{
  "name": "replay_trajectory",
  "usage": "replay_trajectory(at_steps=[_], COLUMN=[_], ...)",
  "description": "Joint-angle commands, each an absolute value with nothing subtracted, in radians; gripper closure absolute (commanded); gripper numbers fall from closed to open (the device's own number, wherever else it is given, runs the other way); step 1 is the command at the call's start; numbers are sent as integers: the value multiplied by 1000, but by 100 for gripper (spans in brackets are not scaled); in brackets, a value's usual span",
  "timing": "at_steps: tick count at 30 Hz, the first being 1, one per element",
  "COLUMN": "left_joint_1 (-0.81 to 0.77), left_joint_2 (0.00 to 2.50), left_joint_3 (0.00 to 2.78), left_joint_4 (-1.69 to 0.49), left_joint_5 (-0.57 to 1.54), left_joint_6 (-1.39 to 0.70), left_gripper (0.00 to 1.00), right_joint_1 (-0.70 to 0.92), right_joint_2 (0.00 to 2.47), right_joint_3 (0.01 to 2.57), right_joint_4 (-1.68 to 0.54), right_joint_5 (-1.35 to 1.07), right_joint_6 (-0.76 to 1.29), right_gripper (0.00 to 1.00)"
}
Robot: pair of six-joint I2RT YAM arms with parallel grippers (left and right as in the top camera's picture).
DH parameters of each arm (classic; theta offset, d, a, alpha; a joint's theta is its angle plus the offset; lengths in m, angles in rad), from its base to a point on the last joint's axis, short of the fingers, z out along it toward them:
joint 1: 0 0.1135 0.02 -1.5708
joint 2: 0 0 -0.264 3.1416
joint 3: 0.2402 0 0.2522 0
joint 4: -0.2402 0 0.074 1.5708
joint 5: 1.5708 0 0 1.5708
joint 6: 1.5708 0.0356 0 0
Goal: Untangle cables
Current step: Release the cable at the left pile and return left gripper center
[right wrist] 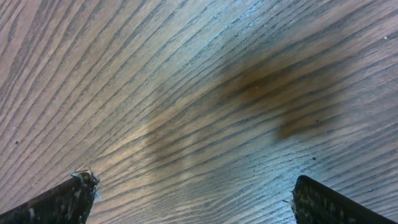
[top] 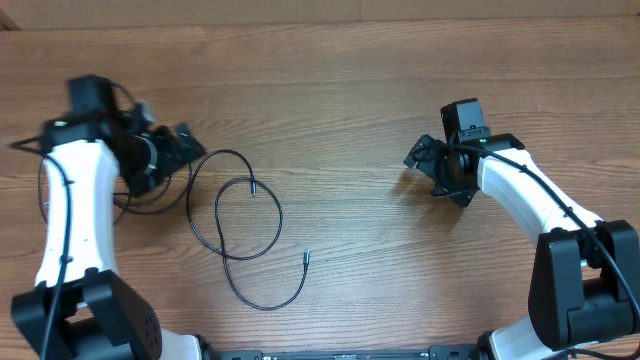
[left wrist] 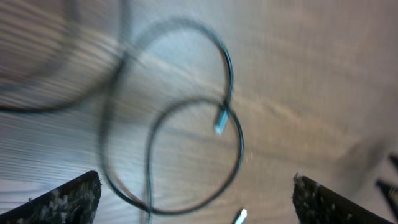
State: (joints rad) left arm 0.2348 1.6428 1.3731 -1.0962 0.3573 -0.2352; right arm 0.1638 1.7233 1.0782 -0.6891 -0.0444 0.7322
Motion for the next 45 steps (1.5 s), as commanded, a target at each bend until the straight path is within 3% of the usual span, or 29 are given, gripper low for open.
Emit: replay_trajectory(at_steps=[1,8,31,45], left_joint_1=[145,-29,-358,-374], left_joint_2=[1636,1638,1647,1647], left_joint_3=[1272,1130,1126,1083], left_joint_4=[-1035,-863,-834,-785], left_joint_5=[393,393,299,278], left_joint_6=[-205,-251,-327,-371], left_gripper=[1,1,0,0], right_joint_1=[160,160,160,160], right_joint_2=[1702,1702,1702,1702], right_joint_3=[1088,1088,1088,1088], right_joint_4=[-683,-683,-683,-683], right_joint_5=[-35,-35,-35,-35], right_joint_6=[728,728,728,728], right_gripper=[0,0,0,0])
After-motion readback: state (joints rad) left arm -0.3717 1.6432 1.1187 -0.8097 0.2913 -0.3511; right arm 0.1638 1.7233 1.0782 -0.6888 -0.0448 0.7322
